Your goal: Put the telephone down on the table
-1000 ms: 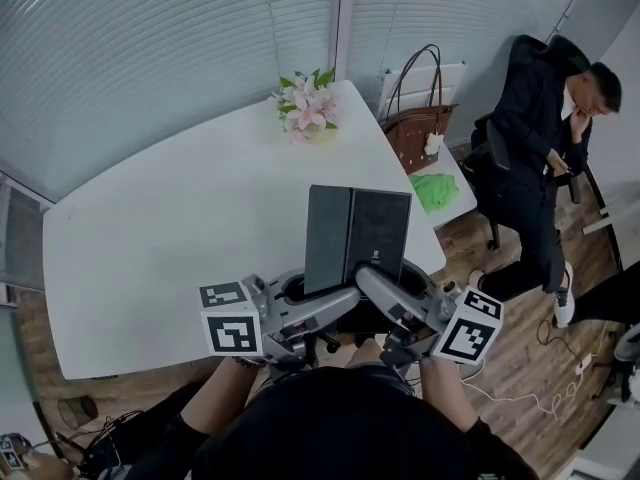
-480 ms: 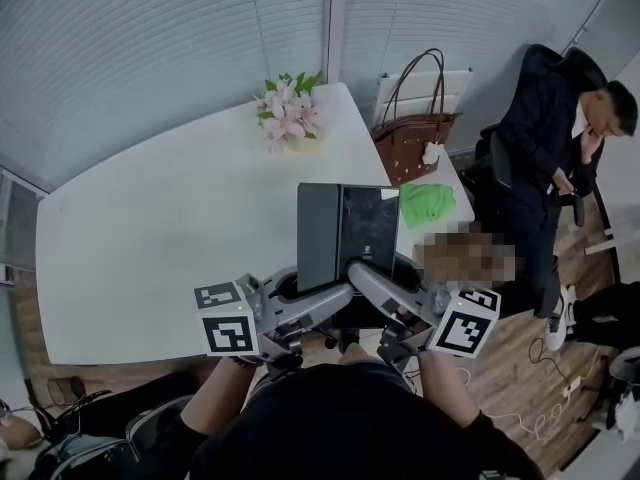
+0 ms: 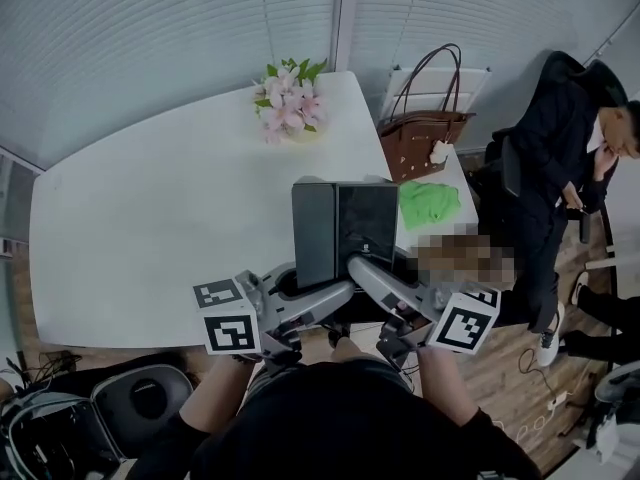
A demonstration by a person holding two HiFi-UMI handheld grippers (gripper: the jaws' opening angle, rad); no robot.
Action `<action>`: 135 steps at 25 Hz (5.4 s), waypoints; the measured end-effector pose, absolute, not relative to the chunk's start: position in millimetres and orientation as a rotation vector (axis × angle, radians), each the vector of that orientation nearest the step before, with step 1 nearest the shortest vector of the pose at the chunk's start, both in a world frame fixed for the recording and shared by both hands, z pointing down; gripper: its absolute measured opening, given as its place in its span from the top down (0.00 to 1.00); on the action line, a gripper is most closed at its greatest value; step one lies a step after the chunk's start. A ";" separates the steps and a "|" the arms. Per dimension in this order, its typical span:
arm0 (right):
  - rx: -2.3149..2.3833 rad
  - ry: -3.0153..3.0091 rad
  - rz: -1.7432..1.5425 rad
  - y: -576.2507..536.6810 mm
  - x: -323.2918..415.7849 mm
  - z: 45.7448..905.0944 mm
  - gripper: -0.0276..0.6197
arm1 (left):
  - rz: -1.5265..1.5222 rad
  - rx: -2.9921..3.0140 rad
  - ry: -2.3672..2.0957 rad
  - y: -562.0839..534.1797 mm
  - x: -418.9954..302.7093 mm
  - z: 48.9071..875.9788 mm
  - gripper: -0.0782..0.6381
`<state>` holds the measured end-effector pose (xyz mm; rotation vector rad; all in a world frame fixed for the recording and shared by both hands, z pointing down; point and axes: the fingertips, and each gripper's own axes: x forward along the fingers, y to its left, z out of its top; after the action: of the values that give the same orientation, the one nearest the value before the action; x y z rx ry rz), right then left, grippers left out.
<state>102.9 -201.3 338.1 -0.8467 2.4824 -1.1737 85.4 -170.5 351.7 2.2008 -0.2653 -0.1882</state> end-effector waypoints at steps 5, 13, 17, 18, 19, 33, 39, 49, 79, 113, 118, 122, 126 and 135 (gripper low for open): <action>-0.816 2.488 -1.212 -205.5 103.2 348.2 0.65 | -0.190 2.175 -0.308 -173.9 86.6 361.2 0.61; -0.780 2.479 -1.279 -215.2 102.6 369.2 0.65 | -0.174 2.146 -0.347 -182.9 86.8 380.3 0.61; -0.778 2.480 -1.300 -221.1 102.8 377.4 0.64 | -0.177 2.129 -0.354 -188.4 87.4 388.3 0.61; -0.779 2.480 -1.305 -223.3 103.1 379.8 0.64 | -0.177 2.124 -0.357 -190.4 87.8 390.7 0.61; -0.781 2.479 -1.311 -225.7 103.5 382.5 0.64 | -0.177 2.118 -0.360 -192.8 88.2 393.2 0.61; -0.759 2.466 -1.399 -255.3 100.7 418.7 0.65 | -0.159 2.064 -0.397 -221.5 87.0 427.5 0.61; -0.751 2.465 -1.423 -255.3 101.2 420.1 0.64 | -0.154 2.052 -0.410 -221.3 88.1 428.3 0.61; -0.756 2.457 -1.461 -262.2 100.7 435.9 0.64 | -0.144 2.028 -0.415 -227.9 88.1 443.7 0.61; -0.762 2.412 -1.564 -268.7 96.6 464.4 0.64 | -0.137 1.954 -0.426 -234.1 85.3 469.2 0.61; -0.741 2.321 -1.672 -264.5 95.1 480.4 0.64 | -0.073 1.878 -0.438 -230.3 85.6 484.1 0.61; -0.723 2.317 -1.688 -262.6 92.7 482.6 0.64 | -0.040 1.883 -0.448 -228.8 85.9 489.9 0.60; -0.714 2.327 -1.689 -260.1 89.9 482.6 0.64 | -0.011 1.887 -0.462 -226.3 86.4 494.1 0.59; -0.789 2.365 -1.670 -262.9 96.0 487.9 0.63 | 0.015 1.895 -0.477 -226.2 86.8 496.2 0.58; -0.810 2.382 -1.665 -263.5 94.7 489.1 0.62 | 0.084 1.904 -0.520 -225.9 87.6 501.5 0.53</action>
<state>94.7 -263.5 489.1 -0.8103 2.3817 -1.6647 87.6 -225.9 501.5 1.9042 -0.5199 0.0835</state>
